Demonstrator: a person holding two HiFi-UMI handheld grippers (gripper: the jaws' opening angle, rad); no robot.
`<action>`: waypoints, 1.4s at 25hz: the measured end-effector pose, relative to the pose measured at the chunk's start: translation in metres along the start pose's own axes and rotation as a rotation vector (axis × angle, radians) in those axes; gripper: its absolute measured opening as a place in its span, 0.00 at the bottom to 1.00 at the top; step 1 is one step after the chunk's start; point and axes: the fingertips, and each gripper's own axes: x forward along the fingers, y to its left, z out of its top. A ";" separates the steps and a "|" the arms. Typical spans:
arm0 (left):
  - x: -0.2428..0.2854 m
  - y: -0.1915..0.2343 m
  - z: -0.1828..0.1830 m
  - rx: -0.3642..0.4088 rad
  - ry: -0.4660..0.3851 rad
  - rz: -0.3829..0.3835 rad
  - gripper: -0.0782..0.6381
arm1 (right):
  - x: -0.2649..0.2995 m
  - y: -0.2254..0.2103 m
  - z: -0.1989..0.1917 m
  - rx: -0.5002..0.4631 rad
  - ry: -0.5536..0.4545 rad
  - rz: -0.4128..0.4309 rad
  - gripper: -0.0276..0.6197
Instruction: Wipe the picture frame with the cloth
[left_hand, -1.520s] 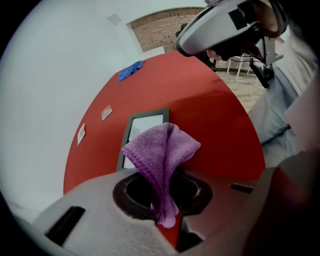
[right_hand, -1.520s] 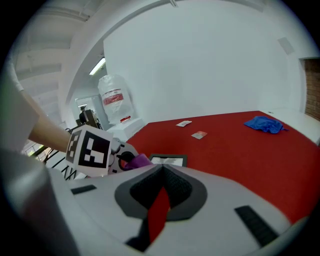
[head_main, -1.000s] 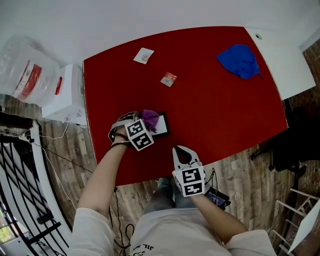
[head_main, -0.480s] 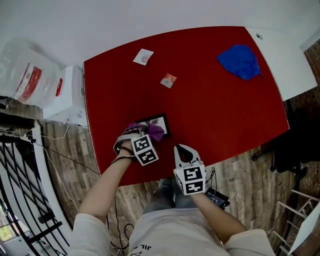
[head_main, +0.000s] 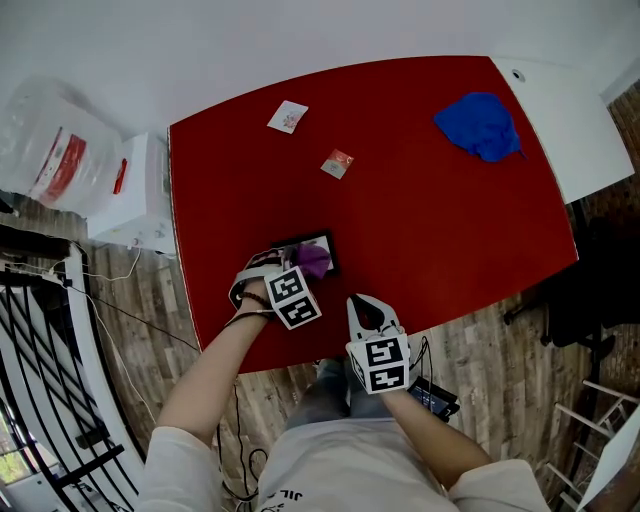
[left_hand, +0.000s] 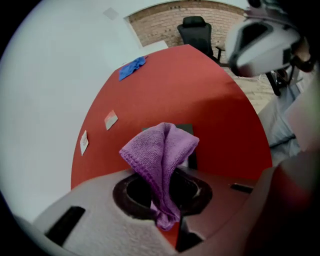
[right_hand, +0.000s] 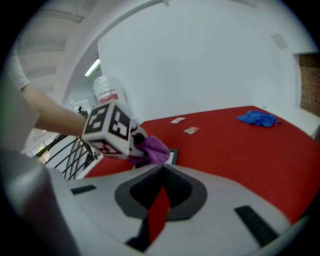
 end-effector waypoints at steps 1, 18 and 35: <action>0.002 0.012 0.004 -0.010 -0.001 0.006 0.20 | -0.002 -0.002 -0.001 0.001 0.002 -0.003 0.05; 0.009 -0.021 0.021 0.096 0.034 -0.048 0.20 | -0.002 -0.024 -0.008 0.015 0.011 -0.018 0.05; 0.022 0.061 0.035 0.053 0.081 0.052 0.20 | -0.009 -0.027 -0.019 0.024 0.031 -0.022 0.05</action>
